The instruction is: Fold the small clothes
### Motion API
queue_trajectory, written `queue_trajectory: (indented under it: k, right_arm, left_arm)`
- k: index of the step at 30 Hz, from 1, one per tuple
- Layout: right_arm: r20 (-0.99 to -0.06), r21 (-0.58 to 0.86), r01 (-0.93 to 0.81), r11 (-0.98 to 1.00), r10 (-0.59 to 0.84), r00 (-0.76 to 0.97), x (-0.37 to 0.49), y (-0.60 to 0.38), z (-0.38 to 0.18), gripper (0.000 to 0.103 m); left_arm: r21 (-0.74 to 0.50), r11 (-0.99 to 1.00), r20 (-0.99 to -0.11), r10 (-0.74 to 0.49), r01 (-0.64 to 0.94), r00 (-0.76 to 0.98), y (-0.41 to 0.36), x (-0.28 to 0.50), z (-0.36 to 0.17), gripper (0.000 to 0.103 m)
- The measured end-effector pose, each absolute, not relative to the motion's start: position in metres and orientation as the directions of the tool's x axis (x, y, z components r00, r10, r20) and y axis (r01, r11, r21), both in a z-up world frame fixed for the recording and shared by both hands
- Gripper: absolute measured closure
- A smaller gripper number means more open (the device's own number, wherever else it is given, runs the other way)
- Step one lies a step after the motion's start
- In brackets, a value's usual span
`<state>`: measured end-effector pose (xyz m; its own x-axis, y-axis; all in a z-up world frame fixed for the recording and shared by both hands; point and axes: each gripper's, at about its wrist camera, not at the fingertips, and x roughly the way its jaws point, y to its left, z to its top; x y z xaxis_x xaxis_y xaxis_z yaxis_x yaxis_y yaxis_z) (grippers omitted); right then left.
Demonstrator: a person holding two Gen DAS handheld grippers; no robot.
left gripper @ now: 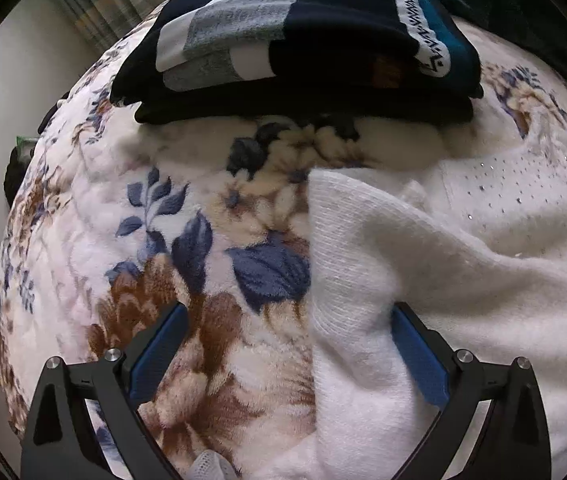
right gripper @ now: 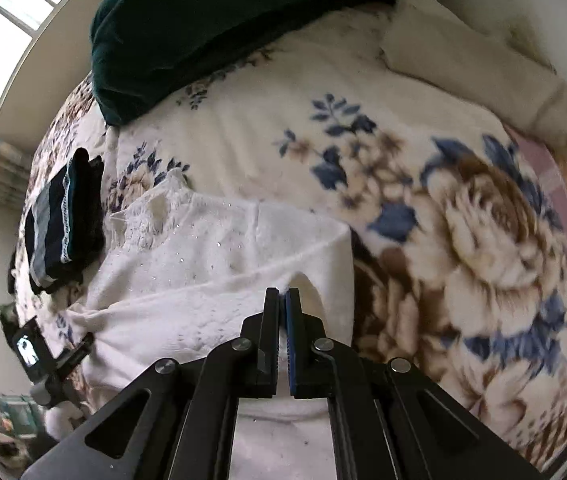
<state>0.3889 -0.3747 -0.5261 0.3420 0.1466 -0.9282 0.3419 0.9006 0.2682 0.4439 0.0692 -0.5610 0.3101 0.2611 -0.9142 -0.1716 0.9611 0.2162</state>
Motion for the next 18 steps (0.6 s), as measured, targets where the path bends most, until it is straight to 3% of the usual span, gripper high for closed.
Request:
queue_trajectory:
  k: [3, 6, 8, 11, 15, 17, 18]
  right_arm:
    - [-0.976, 0.207, 0.394, 0.895, 0.16, 0.148, 0.401, -0.379, -0.575, 0.097]
    - [-0.966, 0.259, 0.474, 0.842, 0.21, 0.154, 0.384, -0.392, -0.591, 0.092]
    - [-0.947, 0.32, 0.507, 0.8, 0.251, 0.201, 0.369, -0.397, -0.586, 0.071]
    - [-0.911, 0.412, 0.544, 0.731, 0.322, 0.256, 0.351, -0.399, -0.589, 0.059]
    - [-0.885, 0.462, 0.561, 0.686, 0.393, 0.249, 0.35, -0.388, -0.621, 0.059]
    - [-0.92, 0.391, 0.57, 0.723, 0.302, 0.248, 0.348, -0.387, -0.627, 0.094]
    - [-0.933, 0.36, 0.587, 0.726, 0.262, 0.248, 0.345, -0.391, -0.627, 0.094]
  left_arm:
    - [0.184, 0.963, -0.915, 0.241, -0.196, 0.324, 0.067, 0.436, -0.547, 0.0]
    - [0.149, 0.958, -0.904, 0.232, -0.244, 0.358, 0.077, 0.425, -0.528, 0.0]
    - [0.124, 0.952, -0.897, 0.228, -0.279, 0.379, 0.086, 0.415, -0.516, 0.0]
    - [0.108, 0.941, -0.898, 0.231, -0.322, 0.374, 0.1, 0.404, -0.512, 0.0]
    - [0.115, 0.924, -0.908, 0.246, -0.364, 0.338, 0.111, 0.397, -0.52, 0.0]
    - [0.113, 0.918, -0.915, 0.246, -0.381, 0.32, 0.117, 0.398, -0.525, 0.0]
    - [0.11, 0.916, -0.914, 0.245, -0.385, 0.322, 0.119, 0.398, -0.525, 0.0]
